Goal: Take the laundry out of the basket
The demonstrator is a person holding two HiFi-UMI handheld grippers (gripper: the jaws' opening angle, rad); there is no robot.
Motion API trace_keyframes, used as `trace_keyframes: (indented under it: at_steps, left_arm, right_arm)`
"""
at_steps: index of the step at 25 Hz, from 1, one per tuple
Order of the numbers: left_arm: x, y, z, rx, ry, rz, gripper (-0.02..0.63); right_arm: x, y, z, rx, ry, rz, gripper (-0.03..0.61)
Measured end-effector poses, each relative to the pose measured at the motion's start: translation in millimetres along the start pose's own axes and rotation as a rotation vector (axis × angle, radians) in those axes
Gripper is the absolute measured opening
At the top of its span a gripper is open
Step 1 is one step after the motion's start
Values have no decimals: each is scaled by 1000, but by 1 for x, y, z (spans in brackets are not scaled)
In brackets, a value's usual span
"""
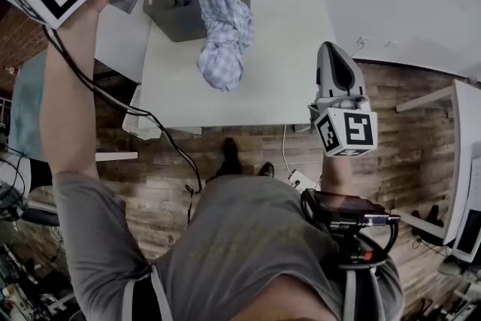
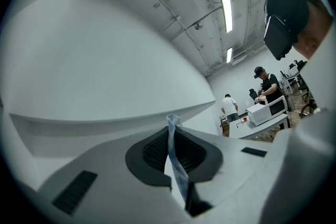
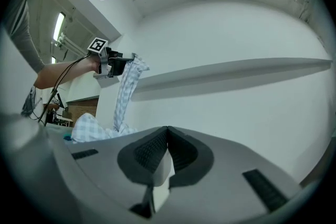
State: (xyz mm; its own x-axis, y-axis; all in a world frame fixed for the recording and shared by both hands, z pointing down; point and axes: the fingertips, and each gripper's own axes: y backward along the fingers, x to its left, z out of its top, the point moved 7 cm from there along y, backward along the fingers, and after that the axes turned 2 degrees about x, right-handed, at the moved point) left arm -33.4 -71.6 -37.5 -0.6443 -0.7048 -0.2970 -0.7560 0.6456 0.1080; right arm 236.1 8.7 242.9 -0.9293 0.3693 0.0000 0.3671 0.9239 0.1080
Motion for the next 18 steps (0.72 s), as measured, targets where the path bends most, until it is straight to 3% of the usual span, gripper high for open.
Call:
trace_keyframes:
  at_steps: [13,18]
  left_arm:
    - [-88,32,-182,141,179,72,15]
    - [-106,35,-257,205,205,109,15]
  right_arm:
    - [-1,41,-28,81,20,30,8]
    - [-4,44,-36,114,29,27,8]
